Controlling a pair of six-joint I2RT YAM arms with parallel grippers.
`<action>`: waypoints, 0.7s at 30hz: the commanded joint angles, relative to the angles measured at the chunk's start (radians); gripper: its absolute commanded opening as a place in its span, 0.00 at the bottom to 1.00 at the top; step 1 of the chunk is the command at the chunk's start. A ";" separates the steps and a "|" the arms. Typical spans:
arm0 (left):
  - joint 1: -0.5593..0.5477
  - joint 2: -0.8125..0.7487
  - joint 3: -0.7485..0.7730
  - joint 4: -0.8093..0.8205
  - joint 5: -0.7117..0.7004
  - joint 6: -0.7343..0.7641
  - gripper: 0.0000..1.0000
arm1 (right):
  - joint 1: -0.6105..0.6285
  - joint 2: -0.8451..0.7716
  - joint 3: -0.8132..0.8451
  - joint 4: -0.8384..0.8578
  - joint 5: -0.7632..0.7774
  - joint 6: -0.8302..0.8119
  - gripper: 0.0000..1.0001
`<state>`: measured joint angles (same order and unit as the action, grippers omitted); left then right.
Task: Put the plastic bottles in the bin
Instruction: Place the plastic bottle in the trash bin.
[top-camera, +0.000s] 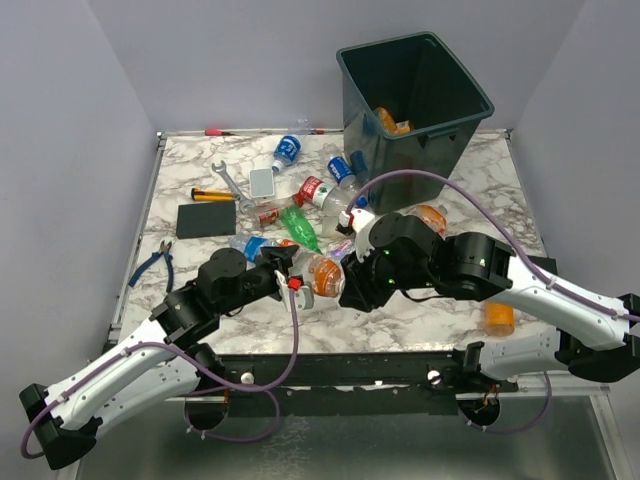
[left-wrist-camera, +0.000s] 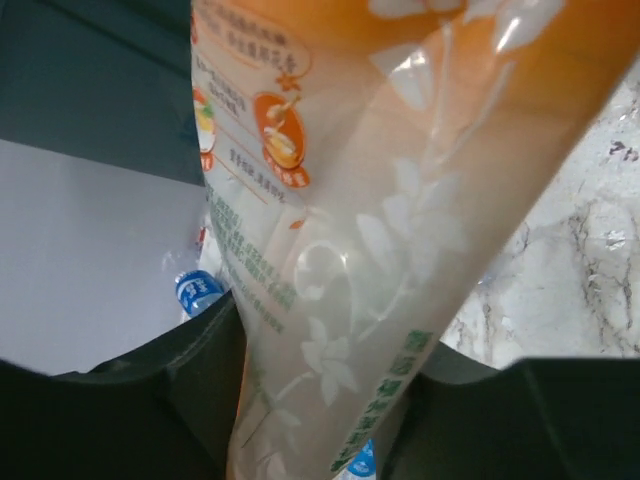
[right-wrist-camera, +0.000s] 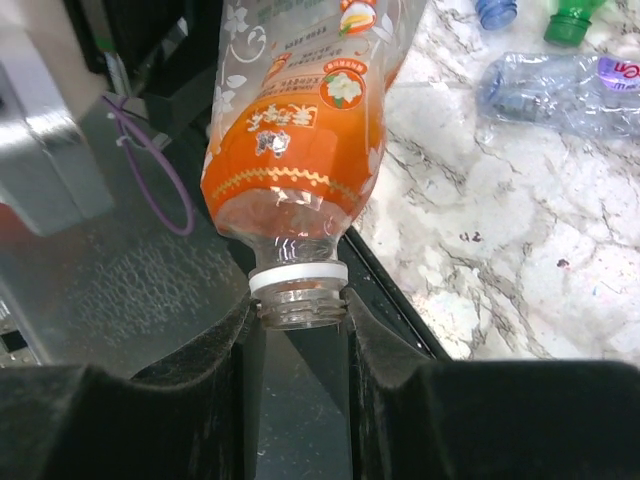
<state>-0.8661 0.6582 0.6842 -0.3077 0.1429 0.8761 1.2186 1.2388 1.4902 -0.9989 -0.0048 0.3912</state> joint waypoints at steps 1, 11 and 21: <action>-0.003 -0.016 -0.036 0.084 -0.018 -0.021 0.39 | 0.007 0.010 0.048 0.031 -0.085 -0.018 0.00; -0.003 -0.032 -0.029 0.122 0.029 -0.198 0.17 | 0.007 -0.020 0.170 0.051 -0.023 -0.058 0.78; -0.002 0.031 -0.027 0.416 0.191 -1.000 0.00 | 0.007 -0.494 -0.390 0.834 0.292 -0.086 0.97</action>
<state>-0.8700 0.6643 0.6514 -0.1009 0.2298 0.3073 1.2205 0.8825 1.3064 -0.5941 0.1471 0.3340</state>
